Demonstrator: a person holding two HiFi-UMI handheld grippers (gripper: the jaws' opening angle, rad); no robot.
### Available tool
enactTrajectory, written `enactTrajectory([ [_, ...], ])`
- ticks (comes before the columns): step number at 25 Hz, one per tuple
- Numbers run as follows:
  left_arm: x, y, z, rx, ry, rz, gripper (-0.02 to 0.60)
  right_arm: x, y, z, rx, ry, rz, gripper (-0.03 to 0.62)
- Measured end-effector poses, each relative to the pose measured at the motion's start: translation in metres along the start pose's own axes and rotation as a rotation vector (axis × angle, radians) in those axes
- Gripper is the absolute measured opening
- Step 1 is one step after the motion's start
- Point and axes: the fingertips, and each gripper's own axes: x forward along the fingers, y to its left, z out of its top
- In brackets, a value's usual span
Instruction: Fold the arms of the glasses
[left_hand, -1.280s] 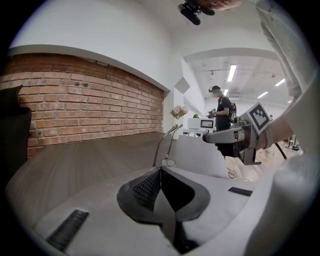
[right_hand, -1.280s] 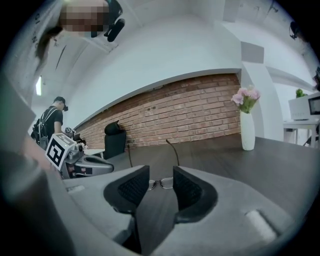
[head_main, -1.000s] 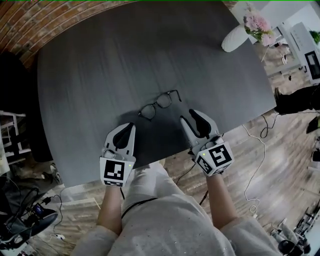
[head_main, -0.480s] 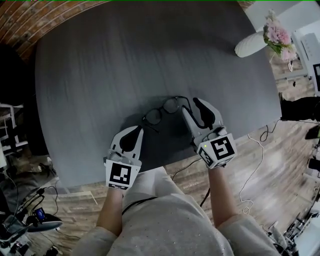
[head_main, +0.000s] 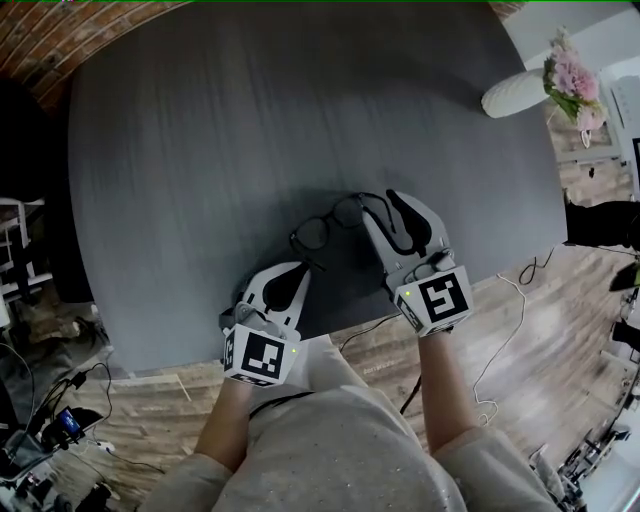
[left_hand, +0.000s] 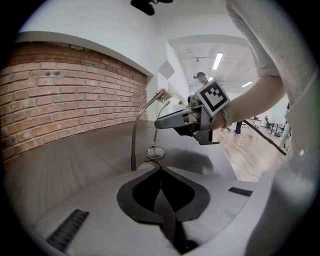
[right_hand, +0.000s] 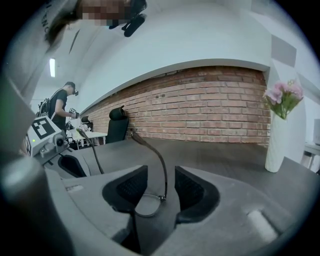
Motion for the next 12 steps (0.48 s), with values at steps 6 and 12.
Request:
enactTrajectory([
  [6,0.008,0.010,0.016,-0.054,-0.059,0.042,-0.002,0.002,0.002,0.004,-0.014,-0.006,-0.002,0.159],
  [12,0.012,0.019,0.027,-0.095,-0.106,0.038,-0.002,0.006,0.009,0.003,-0.060,0.017,0.006,0.159],
])
